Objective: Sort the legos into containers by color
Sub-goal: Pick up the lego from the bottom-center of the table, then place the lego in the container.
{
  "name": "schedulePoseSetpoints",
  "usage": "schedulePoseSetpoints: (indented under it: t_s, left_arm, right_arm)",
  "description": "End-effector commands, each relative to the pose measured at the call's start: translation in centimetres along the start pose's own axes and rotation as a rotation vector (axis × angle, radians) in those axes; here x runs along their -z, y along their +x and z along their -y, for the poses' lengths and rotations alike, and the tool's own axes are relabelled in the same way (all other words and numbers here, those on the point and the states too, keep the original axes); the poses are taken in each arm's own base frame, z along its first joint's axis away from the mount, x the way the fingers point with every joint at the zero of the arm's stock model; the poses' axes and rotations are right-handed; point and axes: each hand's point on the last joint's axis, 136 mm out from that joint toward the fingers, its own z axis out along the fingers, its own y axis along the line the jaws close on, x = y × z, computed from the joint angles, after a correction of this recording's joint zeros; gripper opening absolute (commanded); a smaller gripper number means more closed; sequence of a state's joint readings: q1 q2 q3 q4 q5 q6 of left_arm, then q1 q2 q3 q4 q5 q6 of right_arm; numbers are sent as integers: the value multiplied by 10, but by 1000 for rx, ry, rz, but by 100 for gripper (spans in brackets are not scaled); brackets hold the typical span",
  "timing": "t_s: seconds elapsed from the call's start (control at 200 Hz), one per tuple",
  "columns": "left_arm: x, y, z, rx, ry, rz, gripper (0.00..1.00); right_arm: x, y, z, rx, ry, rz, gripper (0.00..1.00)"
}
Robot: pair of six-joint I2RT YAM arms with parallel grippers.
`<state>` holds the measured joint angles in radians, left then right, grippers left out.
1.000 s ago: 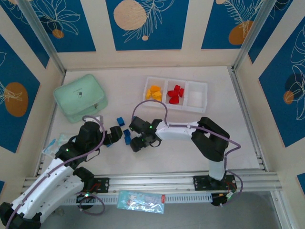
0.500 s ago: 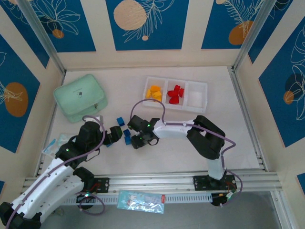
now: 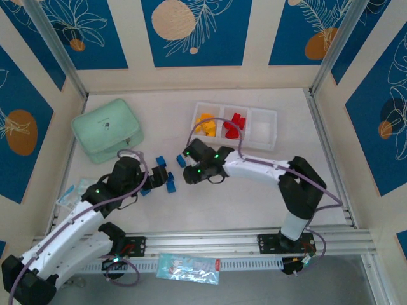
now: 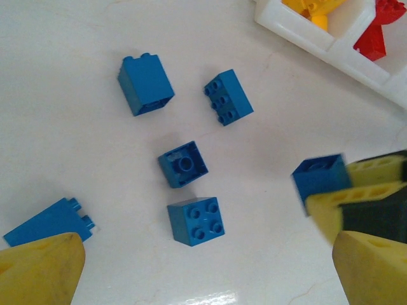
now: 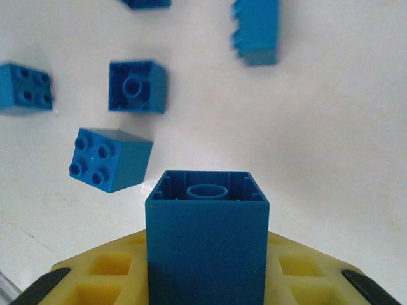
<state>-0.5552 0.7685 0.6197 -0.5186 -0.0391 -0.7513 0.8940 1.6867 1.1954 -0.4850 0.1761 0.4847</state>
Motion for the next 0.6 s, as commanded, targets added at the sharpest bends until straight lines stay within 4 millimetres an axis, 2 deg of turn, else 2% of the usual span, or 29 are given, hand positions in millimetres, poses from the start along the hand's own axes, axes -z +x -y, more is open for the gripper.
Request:
schedulePoseSetpoints:
  t_s: [0.0, 0.27, 0.44, 0.595]
  left_arm:
    - [5, -19, 30, -4, 107, 19, 99]
    - [-8, -26, 63, -31, 193, -11, 99]
    - [-23, -24, 93, -56, 251, -41, 99]
    - [-40, -22, 119, -84, 289, -58, 99]
  right_arm:
    - [27, -1, 37, -116, 60, 10, 27]
    - [90, -27, 131, -299, 234, 155, 26]
    - [110, -32, 193, -426, 354, 200, 25]
    - [116, -35, 239, -529, 418, 249, 25]
